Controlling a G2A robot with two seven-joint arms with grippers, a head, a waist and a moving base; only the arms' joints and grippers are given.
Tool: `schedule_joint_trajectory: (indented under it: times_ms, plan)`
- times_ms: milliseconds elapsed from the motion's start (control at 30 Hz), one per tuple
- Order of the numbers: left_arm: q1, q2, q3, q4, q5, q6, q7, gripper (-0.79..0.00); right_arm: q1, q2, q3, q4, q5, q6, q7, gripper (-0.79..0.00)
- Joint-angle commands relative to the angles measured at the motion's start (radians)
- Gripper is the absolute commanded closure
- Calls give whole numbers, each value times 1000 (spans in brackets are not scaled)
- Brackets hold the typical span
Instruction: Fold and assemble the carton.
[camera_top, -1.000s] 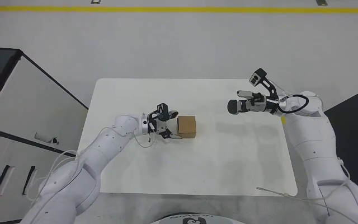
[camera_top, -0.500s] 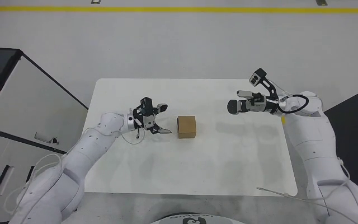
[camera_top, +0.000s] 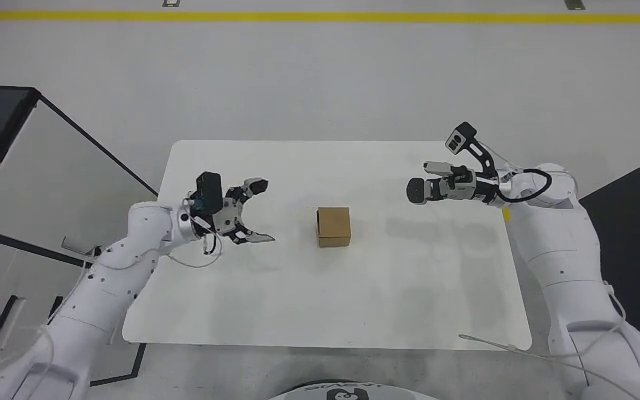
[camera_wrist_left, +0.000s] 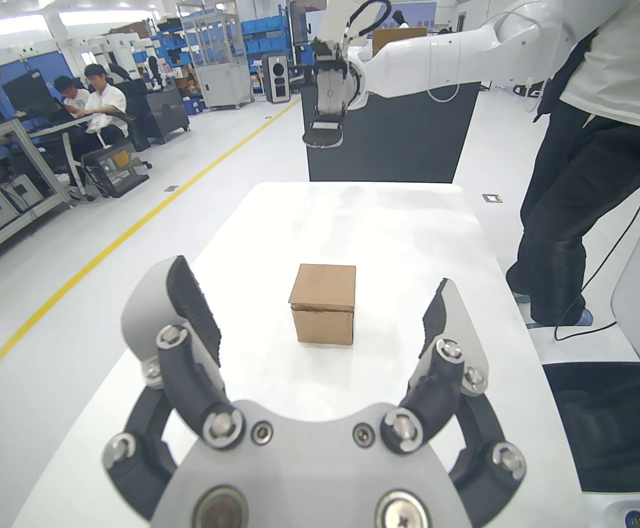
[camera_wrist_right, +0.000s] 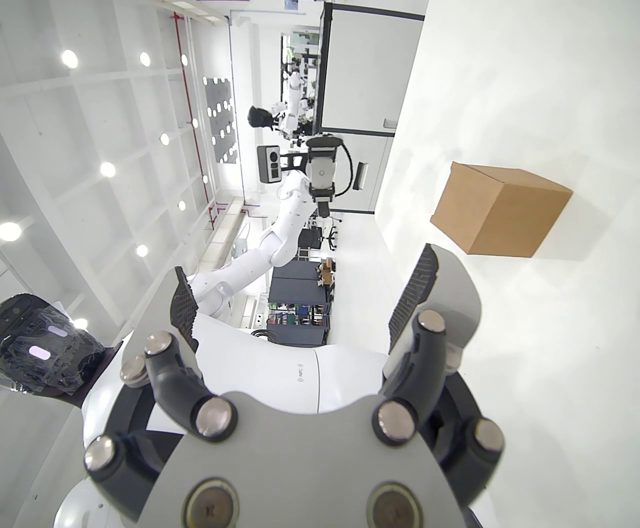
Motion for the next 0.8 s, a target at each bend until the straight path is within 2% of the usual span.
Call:
schedule_joint_trajectory:
  times_ms: [0, 133, 300, 767]
  plan:
    - [66, 33, -63, -89, -26, 0, -23, -785, 0, 0, 0, 0, 0, 0, 0, -785]
    - [161, 78, -159, -199, -70, 0, -72, -785, 0, 0, 0, 0, 0, 0, 0, -785]
    - [248, 113, -239, -279, -120, 0, -120, -785, 0, 0, 0, 0, 0, 0, 0, -785]
    - [252, 114, -242, -283, -122, 0, -121, -784, 0, 0, 0, 0, 0, 0, 0, -784]
